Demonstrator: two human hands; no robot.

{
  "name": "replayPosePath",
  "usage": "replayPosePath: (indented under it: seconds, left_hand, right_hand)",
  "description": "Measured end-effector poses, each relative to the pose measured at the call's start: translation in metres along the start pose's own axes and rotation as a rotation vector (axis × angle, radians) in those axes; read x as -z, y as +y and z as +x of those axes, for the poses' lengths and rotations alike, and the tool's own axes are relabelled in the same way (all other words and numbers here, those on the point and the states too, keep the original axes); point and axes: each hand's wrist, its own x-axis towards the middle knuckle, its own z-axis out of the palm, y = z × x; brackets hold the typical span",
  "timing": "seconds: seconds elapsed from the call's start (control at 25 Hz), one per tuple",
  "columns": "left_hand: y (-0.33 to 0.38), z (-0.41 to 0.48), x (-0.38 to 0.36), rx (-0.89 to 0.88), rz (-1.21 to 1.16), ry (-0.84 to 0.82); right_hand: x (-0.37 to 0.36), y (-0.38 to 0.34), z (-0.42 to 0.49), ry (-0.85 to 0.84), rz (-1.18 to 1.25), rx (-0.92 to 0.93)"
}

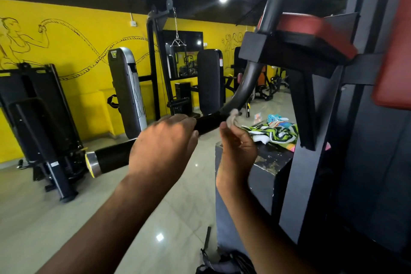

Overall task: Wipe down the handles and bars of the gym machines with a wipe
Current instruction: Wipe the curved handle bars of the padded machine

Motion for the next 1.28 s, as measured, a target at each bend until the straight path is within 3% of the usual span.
replayPosePath:
  seconds: [0.16,0.2,0.32,0.44,0.6,0.84,0.92,1.0,1.12,1.28]
  left_hand:
    - [0.001,-0.002,-0.002,0.003,0.02,-0.008]
    - [0.001,-0.002,-0.002,-0.002,0.025,-0.011]
    - [0.002,-0.002,-0.001,-0.008,0.039,0.005]
    - [0.003,0.001,-0.004,0.001,0.02,-0.001]
    - [0.007,0.004,-0.007,0.008,0.009,0.006]
    - [0.01,0.008,-0.009,0.02,0.009,-0.009]
    - [0.01,0.008,-0.009,0.028,0.001,-0.021]
    - [0.011,0.008,-0.009,0.035,-0.006,-0.018]
    - [0.013,0.009,-0.009,0.032,0.0,-0.005]
    - [0.016,0.011,-0.011,0.031,-0.006,-0.009]
  right_hand:
    - [0.018,-0.01,0.016,-0.435,-0.737,0.873]
    - [0.018,-0.017,0.027,-0.492,-0.901,0.98]
    - [0.011,-0.035,0.051,-0.591,-1.211,1.077]
    - [0.004,-0.059,0.073,-0.854,-1.47,1.275]
    - [-0.011,-0.087,0.087,-1.027,-1.724,1.248]
    - [-0.046,-0.098,0.071,-1.136,-2.102,1.192]
    - [-0.052,-0.1,0.072,-1.031,-2.163,1.195]
    - [-0.047,-0.097,0.07,-0.917,-2.131,1.114]
    - [-0.028,-0.085,0.057,-0.928,-1.935,1.086]
    - [0.0,-0.064,0.052,-0.606,-1.449,0.92]
